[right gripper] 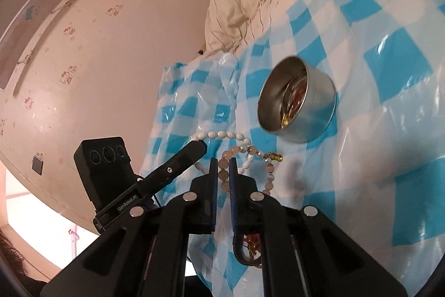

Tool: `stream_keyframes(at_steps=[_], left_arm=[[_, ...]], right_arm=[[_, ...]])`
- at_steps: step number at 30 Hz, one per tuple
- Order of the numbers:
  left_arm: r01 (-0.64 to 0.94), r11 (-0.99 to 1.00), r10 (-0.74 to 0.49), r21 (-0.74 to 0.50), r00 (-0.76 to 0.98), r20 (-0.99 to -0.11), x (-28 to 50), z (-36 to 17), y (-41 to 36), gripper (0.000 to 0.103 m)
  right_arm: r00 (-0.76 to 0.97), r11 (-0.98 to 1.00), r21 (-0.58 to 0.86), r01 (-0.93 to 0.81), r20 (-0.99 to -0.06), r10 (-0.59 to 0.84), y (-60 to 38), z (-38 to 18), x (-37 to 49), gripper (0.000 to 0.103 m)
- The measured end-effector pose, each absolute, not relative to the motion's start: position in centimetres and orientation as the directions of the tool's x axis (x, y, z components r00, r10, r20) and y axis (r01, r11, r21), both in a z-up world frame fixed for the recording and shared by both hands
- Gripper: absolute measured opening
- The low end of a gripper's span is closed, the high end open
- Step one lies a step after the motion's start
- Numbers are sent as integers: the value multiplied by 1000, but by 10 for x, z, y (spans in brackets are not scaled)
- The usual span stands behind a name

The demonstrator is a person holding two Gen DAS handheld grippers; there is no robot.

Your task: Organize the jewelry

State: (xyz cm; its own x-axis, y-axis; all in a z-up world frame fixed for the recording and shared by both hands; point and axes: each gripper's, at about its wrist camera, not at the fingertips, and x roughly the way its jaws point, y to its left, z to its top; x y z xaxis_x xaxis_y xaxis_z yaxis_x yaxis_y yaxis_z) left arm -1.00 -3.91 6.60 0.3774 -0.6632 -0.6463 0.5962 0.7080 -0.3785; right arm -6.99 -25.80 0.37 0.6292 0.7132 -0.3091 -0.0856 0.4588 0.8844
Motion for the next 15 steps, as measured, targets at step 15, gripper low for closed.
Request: stream_keyframes(at_steps=[15], left_arm=[[416,784,-612,-460,394,-686,57,25,-81,11]], right_arm=[[671,512,855,-83,-332,663,-276,25,-22,8]])
